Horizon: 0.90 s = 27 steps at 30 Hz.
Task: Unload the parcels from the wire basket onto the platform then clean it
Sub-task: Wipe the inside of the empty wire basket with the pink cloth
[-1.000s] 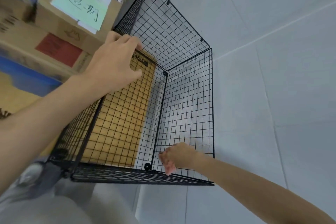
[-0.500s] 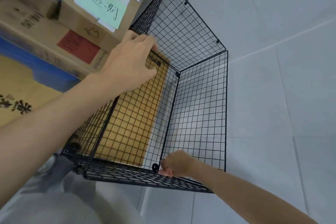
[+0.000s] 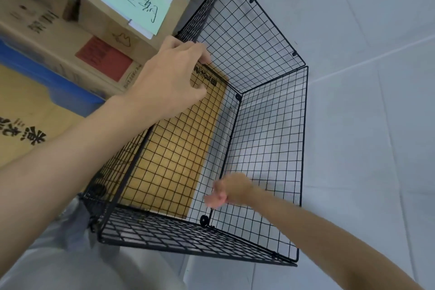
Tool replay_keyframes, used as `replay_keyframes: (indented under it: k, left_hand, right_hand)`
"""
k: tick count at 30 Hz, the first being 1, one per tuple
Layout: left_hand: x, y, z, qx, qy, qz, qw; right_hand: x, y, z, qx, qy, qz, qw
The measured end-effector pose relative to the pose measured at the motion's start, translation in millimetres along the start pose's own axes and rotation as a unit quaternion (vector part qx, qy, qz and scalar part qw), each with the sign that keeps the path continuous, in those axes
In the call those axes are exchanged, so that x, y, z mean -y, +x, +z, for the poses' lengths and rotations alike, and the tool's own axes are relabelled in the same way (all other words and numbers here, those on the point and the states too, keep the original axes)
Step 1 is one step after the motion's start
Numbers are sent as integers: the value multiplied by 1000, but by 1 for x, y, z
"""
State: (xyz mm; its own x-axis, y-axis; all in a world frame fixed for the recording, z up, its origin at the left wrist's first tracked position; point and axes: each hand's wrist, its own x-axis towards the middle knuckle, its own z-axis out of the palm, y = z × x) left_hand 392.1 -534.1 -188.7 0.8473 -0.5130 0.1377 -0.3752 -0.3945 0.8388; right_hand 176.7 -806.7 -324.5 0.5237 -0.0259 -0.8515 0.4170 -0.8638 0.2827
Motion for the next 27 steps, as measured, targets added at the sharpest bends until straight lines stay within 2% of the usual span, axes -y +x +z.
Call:
replay_keyframes:
  k: [3,6,8,10,12,15,17,21,22,25,27]
  left_hand:
    - [4,2,4,2,6,10,1000]
    - [7,3,6,4,9,14,1000]
    - [9,3,6,3,7,19,1000]
    - [9,3,7,7,13,21,1000]
    - [9,3,6,13,20,18,1000]
    - [8,3,6,16,17,11,1000]
    - [7,3,5,16,14,3,1000]
    - [4,2,4,21,13,-10,1000]
    - [3,2,4,23,13,-12,1000]
    - [2,2,4,27,13,-26,999]
    - [0,2,4,28,17,-32,999]
  right_hand:
    - [32,2,16,61,21,-112,992]
    - [5,13,-8,45,-63,-153,985]
    - [-39,28,-36,18,-120,-93,988]
    - [-92,37,-70,-14,-121,48,991]
    - [-142,39,-95,-65,-108,157,979]
    - [-172,47,-109,-88,-85,236,964]
    - [-154,55,-101,-51,-54,216,974]
    - [-86,54,-80,66,-3,88,994]
    - [-79,54,-81,80,0,79,994]
    - [-107,67,-95,59,-17,120,991]
    - [-148,75,-112,16,-47,171,984]
